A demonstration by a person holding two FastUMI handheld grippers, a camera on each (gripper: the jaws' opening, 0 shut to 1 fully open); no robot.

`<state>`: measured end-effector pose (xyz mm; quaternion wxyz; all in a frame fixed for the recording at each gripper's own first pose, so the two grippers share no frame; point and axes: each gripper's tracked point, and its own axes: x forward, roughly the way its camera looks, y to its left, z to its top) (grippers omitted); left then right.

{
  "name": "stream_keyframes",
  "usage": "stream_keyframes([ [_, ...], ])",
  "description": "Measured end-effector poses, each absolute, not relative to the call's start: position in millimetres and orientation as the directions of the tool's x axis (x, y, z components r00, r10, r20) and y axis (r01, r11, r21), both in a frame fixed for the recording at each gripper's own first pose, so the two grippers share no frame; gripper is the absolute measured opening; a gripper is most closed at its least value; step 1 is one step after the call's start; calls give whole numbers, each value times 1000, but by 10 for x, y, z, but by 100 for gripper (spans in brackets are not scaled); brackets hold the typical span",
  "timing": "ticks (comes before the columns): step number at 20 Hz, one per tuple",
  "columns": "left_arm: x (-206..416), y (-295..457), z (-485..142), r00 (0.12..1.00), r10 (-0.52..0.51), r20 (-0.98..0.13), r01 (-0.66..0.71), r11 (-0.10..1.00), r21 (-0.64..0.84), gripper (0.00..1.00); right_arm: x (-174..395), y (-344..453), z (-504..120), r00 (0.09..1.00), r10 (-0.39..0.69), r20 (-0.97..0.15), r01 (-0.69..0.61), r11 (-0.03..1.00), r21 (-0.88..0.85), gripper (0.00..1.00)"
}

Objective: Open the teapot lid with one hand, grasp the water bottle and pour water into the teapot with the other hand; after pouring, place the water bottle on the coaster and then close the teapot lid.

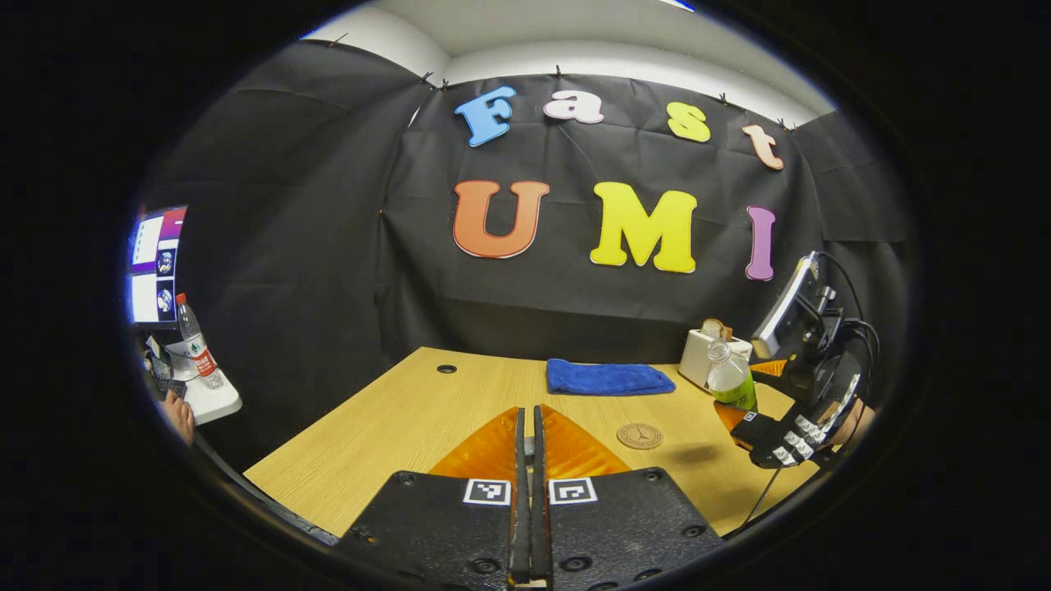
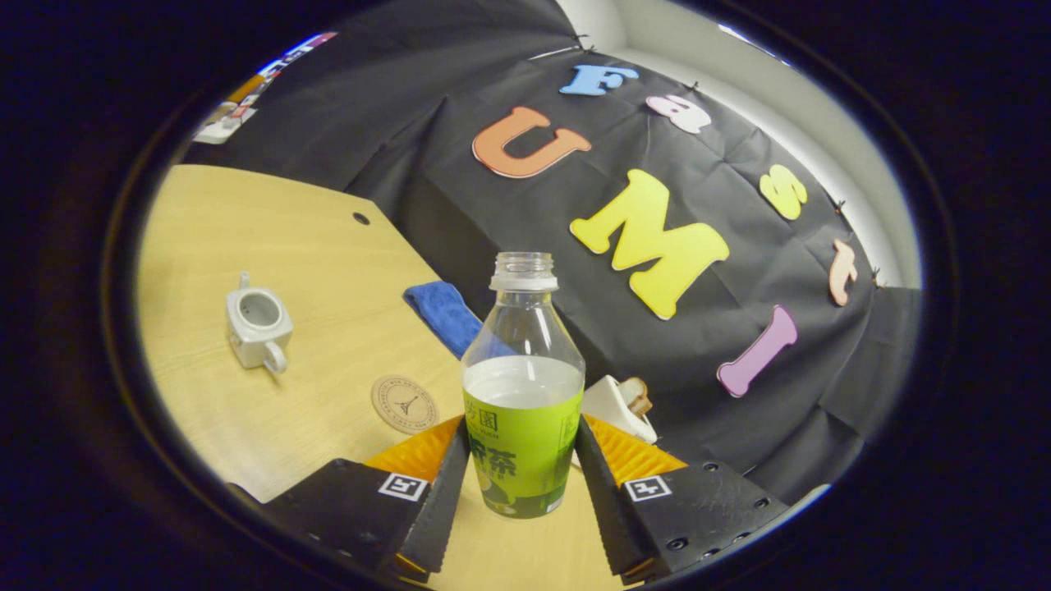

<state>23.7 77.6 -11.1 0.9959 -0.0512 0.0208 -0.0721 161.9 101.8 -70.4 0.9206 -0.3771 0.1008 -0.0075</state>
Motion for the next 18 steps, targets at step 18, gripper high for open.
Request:
stream_keyframes([
  [18,310,959,-219,988,-144,-57,137,984,-115,3,1795,1875,-1191,998,-49,-31,-26,103,-994,73],
])
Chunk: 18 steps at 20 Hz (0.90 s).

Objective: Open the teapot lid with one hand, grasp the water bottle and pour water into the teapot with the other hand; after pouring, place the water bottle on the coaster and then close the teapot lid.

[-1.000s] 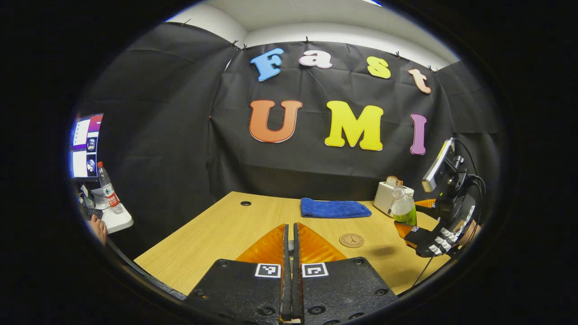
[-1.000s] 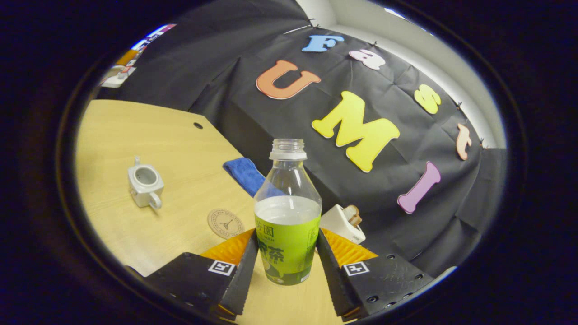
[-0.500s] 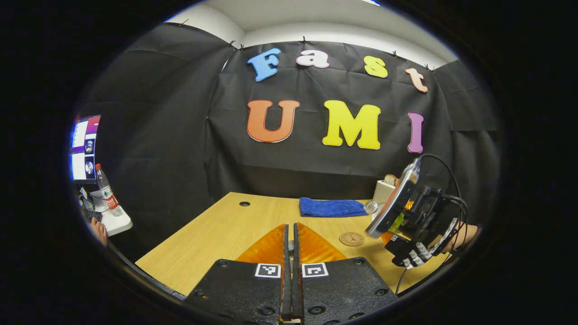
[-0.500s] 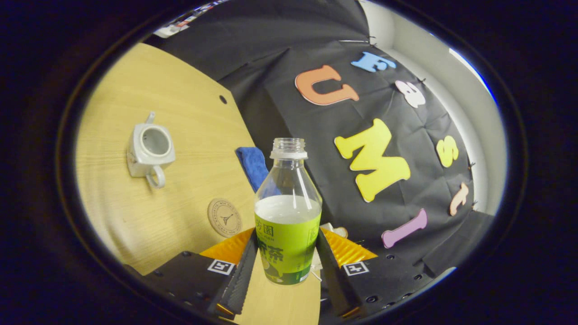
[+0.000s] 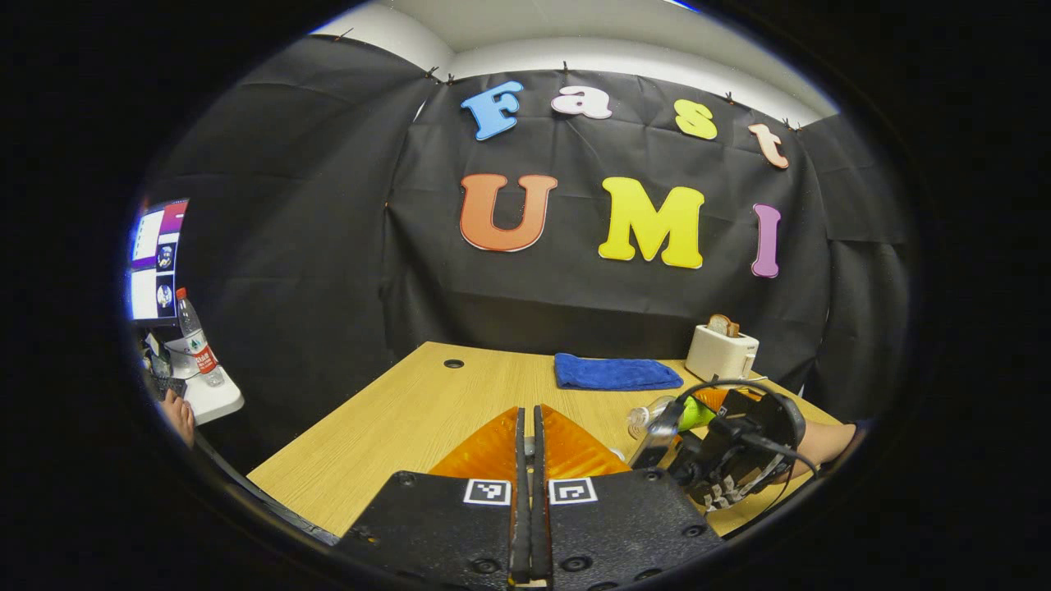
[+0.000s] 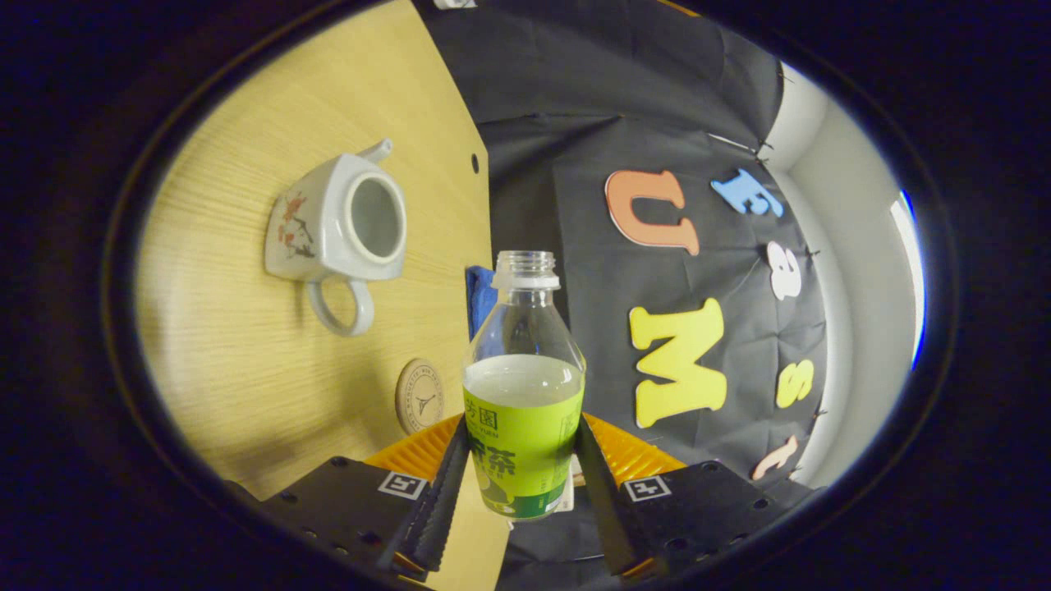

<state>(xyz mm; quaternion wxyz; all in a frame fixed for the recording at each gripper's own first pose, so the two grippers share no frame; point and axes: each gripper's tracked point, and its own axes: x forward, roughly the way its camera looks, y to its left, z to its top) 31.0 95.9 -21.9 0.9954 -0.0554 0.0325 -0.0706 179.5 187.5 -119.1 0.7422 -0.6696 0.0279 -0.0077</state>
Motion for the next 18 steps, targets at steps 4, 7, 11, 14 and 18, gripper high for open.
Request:
stream_keyframes([
  [4,325,938,-212,986,-155,-59,147,983,-111,3,1802,1976,-1092,998,-7,67,66,-80,-995,71],
  [7,327,910,-242,985,-158,-69,151,983,-103,3,1812,1965,-1077,994,14,108,109,-157,-982,72],
  [11,320,860,-232,983,-167,-76,161,983,-87,3,1785,2042,-979,981,81,177,194,-302,-934,71],
  [14,312,911,-218,985,-158,-69,152,985,-82,3,1782,2049,-919,970,122,211,241,-356,-903,71],
  [18,330,924,-268,984,-154,-86,146,985,-87,3,1704,2113,-786,948,172,269,317,-408,-856,72],
])
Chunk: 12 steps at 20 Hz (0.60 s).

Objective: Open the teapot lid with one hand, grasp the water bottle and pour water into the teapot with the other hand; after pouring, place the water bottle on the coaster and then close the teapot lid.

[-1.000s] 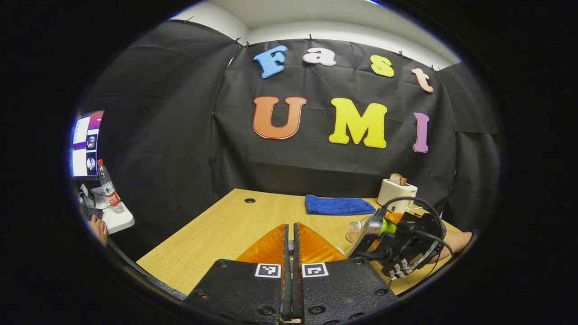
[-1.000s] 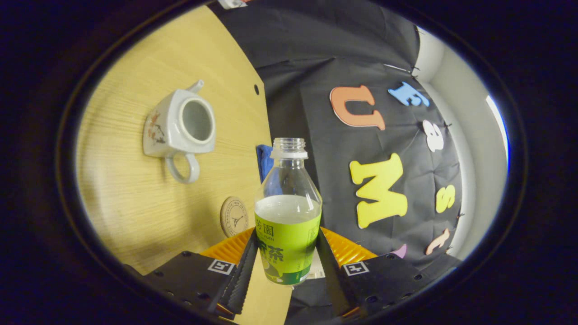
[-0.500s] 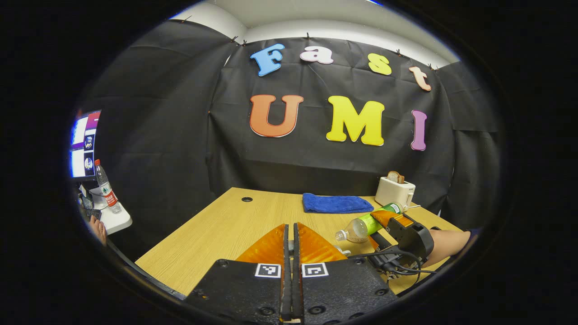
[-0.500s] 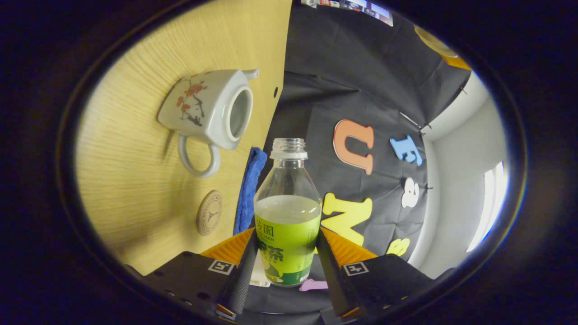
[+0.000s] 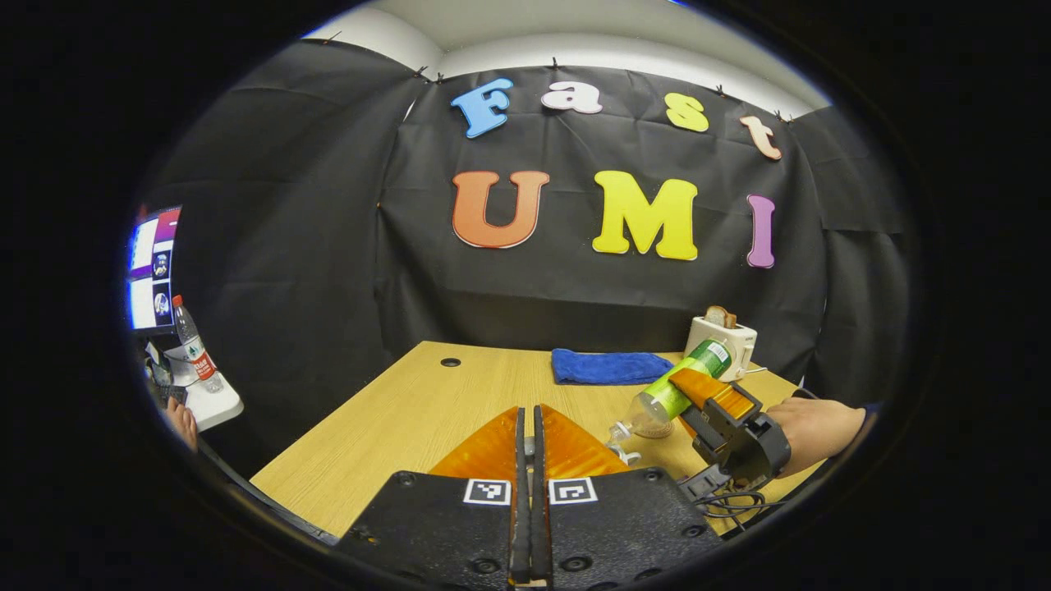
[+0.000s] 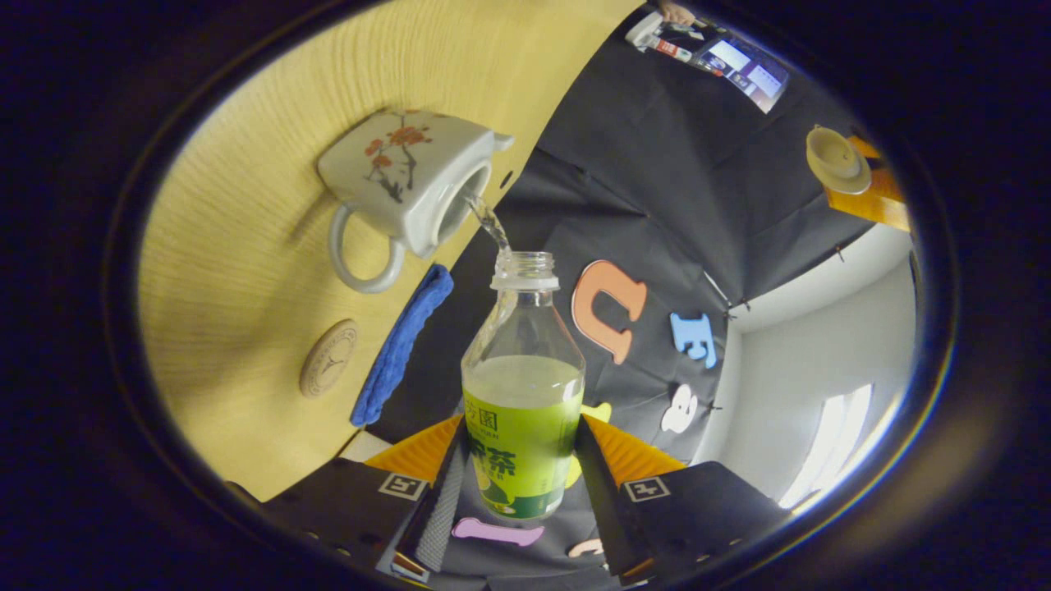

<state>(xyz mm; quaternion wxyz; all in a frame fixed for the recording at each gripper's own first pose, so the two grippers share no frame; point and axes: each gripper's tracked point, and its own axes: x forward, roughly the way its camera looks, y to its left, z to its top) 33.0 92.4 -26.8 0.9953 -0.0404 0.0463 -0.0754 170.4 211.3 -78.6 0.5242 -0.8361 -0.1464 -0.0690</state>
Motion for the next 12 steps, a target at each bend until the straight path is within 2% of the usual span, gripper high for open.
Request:
stream_keyframes([
  [12,331,914,-284,984,-149,-97,143,988,-63,3,1609,2199,-606,904,263,337,427,-496,-756,71],
])
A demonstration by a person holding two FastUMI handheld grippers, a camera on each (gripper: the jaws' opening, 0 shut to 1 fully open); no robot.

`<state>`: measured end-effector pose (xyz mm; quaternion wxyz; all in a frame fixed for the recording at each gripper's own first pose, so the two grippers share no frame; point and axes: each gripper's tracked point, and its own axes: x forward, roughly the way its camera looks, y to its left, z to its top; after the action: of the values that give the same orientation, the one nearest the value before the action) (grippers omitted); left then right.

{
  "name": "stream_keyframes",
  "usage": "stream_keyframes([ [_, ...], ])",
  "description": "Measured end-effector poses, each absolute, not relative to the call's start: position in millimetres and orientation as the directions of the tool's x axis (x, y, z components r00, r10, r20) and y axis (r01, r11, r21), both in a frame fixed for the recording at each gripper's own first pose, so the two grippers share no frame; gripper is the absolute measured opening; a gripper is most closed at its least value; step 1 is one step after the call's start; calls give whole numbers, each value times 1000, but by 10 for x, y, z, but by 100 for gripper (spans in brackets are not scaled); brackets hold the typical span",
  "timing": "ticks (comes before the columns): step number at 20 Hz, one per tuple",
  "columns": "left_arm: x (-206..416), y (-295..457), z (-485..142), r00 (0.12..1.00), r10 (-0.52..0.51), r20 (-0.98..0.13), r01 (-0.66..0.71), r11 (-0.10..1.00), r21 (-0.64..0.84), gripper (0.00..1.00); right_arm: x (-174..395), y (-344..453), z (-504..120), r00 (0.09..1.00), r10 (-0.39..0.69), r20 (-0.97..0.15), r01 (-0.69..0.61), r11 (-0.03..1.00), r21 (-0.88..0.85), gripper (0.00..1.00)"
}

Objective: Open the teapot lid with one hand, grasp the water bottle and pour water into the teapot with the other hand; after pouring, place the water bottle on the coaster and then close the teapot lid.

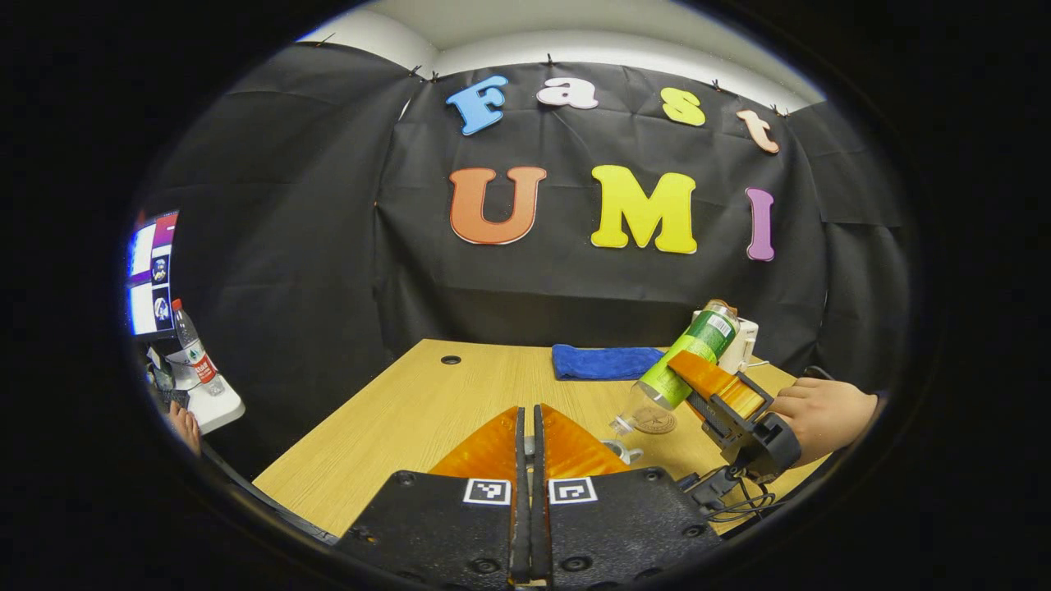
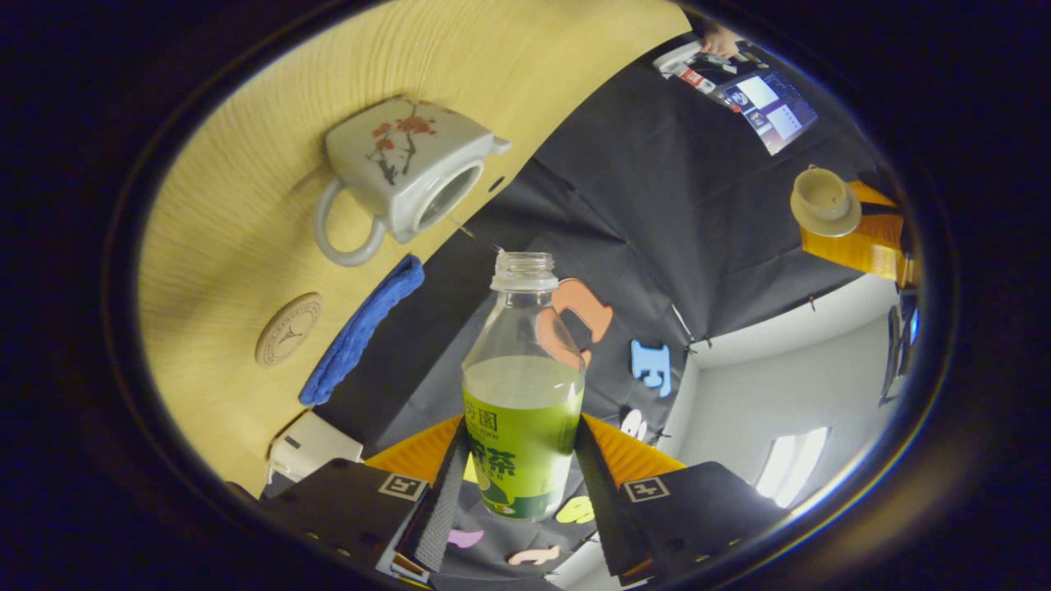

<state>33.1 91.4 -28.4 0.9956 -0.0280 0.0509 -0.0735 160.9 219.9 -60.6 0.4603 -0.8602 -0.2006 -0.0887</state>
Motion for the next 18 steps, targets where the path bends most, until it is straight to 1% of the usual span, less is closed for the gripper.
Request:
stream_keyframes([
  [2,331,920,-289,984,-149,-97,143,988,-61,3,1591,2207,-608,902,271,337,431,-497,-753,72],
  [4,321,915,-287,984,-150,-97,145,988,-59,3,1525,2237,-603,894,280,349,446,-501,-741,71],
  [8,333,917,-299,984,-145,-102,141,989,-46,3,1577,2358,-538,883,309,353,469,-557,-685,72],
  [9,333,914,-306,984,-146,-103,142,989,-44,3,1596,2339,-578,886,308,348,464,-550,-695,71],
  [18,330,907,-318,984,-143,-109,139,990,-38,3,1577,2335,-529,882,309,355,470,-537,-700,73],
])
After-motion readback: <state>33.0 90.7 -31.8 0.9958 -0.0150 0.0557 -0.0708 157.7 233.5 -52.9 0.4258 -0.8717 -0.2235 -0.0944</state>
